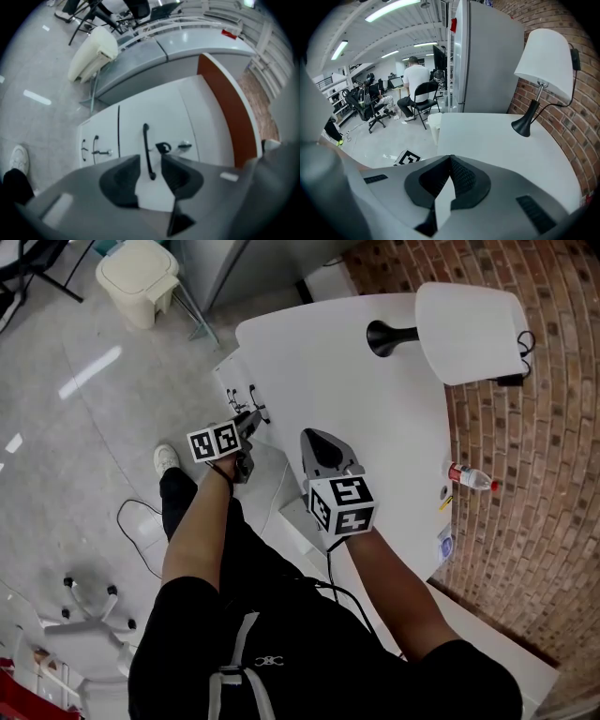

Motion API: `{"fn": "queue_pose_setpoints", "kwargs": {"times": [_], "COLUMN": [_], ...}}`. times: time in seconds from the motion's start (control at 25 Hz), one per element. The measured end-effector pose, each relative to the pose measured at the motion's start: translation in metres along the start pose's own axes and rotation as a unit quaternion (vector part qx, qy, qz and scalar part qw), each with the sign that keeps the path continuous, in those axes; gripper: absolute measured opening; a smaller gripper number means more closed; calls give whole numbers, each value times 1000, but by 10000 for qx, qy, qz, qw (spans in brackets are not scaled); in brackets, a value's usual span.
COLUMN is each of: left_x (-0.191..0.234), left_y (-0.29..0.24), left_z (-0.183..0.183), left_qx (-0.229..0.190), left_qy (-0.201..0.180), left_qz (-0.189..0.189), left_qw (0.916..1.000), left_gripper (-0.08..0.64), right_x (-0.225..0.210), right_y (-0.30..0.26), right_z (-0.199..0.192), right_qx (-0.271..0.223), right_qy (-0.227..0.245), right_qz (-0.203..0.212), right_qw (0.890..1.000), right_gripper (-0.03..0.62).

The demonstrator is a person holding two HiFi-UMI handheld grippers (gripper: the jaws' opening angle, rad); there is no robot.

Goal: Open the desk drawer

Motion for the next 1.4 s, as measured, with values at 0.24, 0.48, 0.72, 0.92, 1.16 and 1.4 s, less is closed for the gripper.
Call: {"fn": "queue_pose_setpoints", "kwargs": {"times": [0.24,0.48,0.72,0.92,1.16,1.4], "left_x": [11,7,7,9,17,26], "left_y": [-18,-28,-26,-20,1,27], "left_z": [-7,-6,-6,-5,0,5], "left_qx": [102,97,84,172,214,216], "left_qy": [220,278,708,620,572,475], "left_qz": [40,-115,-372,-268,-145,4], "left_qw": [9997,9995,9968,9976,9980,9986], "left_gripper": [122,21,11,11,11,11], "right_x": [4,-2,-5,-1,4,10], "right_y": [-3,-4,-4,-6,-9,-15], "right_z": [-5,-10,-12,-7,-4,-3], "right_qx": [35,118,169,121,102,99], "right_qy": [172,108,67,54,67,21], "right_qz": [8,-24,-75,-29,64,186], "right_qw": [9998,9999,9998,9999,9999,9998], "right_gripper": [-2,-2,-2,-2,-2,-2]}}
Point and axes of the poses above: the fingertips, and each gripper's own axes: y backward along the fingers, x to its left, z out of its top, the point moved 4 cm from there along y, backward along the fingers, and after that the axes turned 4 degrees about -x, right-handed, at the moved point
